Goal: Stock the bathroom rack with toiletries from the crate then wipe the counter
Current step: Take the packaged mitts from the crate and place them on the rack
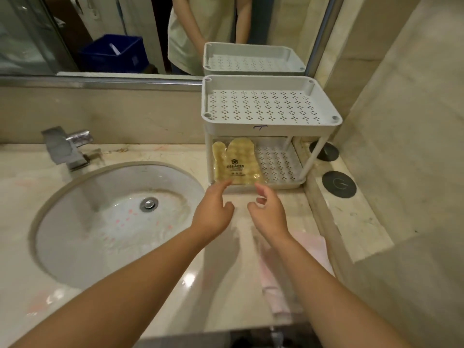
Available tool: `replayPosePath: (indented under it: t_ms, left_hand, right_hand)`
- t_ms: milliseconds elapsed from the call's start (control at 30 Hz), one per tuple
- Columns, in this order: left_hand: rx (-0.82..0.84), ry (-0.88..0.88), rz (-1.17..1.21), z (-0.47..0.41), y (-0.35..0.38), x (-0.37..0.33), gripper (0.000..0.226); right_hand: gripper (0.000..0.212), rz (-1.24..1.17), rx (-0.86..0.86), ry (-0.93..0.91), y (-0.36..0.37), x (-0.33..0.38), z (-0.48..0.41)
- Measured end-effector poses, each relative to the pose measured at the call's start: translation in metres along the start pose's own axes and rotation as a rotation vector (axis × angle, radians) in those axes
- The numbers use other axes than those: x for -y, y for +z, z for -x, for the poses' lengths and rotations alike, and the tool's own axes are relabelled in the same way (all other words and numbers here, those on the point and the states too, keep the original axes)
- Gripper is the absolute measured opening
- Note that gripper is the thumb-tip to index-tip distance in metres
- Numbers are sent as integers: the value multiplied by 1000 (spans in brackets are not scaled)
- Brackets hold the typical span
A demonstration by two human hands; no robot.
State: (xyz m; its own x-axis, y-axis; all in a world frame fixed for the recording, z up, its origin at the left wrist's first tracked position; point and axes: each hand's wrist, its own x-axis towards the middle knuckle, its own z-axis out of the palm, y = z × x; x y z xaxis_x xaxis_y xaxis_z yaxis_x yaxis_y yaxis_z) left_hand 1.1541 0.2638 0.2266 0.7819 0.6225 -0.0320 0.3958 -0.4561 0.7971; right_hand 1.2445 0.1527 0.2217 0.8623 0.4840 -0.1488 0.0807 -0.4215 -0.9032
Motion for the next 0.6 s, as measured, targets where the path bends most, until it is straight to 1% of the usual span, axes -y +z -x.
replayPosePath:
  t_ms: [100,200,400,600]
  left_hand:
    - [-32,-87,151,34,-17,4,54]
    - [-39,-149,241,67,-39,10,49]
    - [-108,-173,329,124,-96,33,45]
    - [-209,-198,324,175,-155,76,41]
  right_hand:
    - [52,-20,9,5,7,7,40]
    - [53,-27,36,2,19,19,77]
    - [53,-27,132,-63,59,41,134]
    - [54,13,265,-140,111,64,171]
